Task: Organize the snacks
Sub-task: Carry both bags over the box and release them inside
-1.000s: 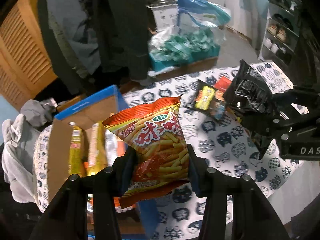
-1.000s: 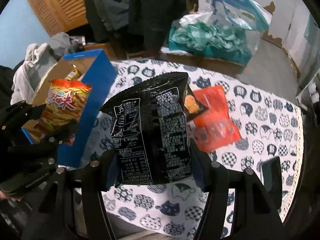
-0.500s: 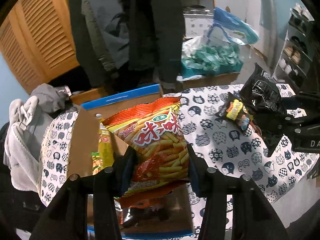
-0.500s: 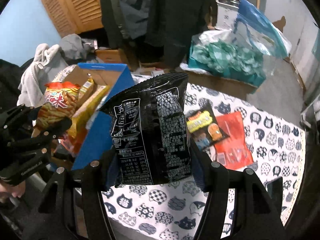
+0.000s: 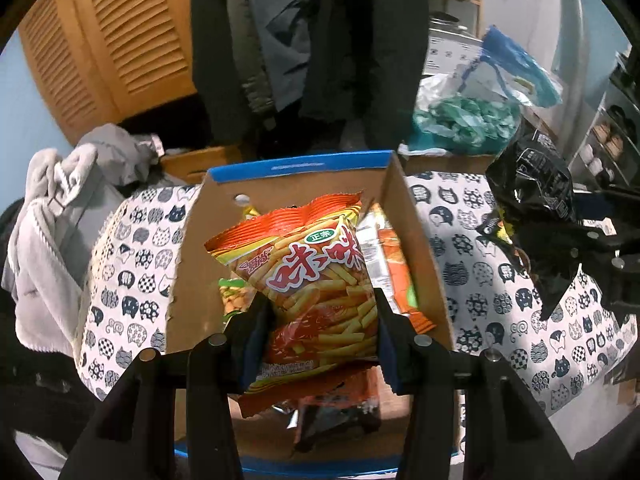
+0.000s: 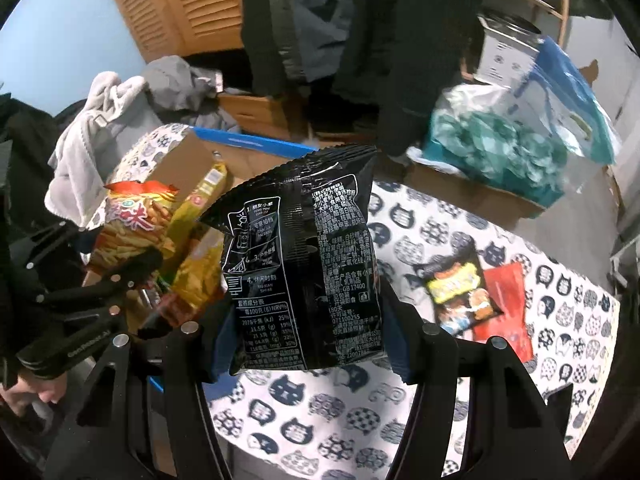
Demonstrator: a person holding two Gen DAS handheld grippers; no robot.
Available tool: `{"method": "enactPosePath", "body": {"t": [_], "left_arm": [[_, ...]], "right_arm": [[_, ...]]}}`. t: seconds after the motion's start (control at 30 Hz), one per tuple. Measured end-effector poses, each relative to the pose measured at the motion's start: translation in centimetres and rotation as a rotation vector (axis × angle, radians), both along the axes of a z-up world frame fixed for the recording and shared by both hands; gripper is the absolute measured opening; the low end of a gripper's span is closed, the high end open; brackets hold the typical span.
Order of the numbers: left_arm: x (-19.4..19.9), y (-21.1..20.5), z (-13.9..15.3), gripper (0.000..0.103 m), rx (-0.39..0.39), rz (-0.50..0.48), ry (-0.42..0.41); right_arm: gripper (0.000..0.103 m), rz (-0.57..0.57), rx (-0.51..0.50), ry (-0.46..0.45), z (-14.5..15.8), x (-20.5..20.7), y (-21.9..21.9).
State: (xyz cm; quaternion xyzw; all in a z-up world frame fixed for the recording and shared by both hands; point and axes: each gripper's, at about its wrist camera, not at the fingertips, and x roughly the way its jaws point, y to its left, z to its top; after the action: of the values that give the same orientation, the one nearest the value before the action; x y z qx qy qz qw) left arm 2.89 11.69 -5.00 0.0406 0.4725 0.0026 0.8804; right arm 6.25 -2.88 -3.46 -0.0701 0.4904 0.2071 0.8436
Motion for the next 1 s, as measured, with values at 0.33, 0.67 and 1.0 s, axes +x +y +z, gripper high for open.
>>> {"method": "enactPosePath", "body": {"t": [0.33, 0.67, 1.0], "left_arm": [[0.4, 4.2, -0.9, 0.049, -0.019, 0.072, 0.018], [1.0, 6.4, -3.4, 0.05, -0.029, 0.113, 0.09], [0.4, 6.4, -2.0, 0.079, 0.035, 0.141, 0.051]], "right_arm": [[0.062, 0.049, -0.007, 0.039, -1.0, 1.6, 5.2], [0.062, 0.085, -0.029, 0.081, -2.8, 2.7, 9.0], [0.062, 0.11, -0.032, 0.093, -3.2, 3.1, 11.0]]}}
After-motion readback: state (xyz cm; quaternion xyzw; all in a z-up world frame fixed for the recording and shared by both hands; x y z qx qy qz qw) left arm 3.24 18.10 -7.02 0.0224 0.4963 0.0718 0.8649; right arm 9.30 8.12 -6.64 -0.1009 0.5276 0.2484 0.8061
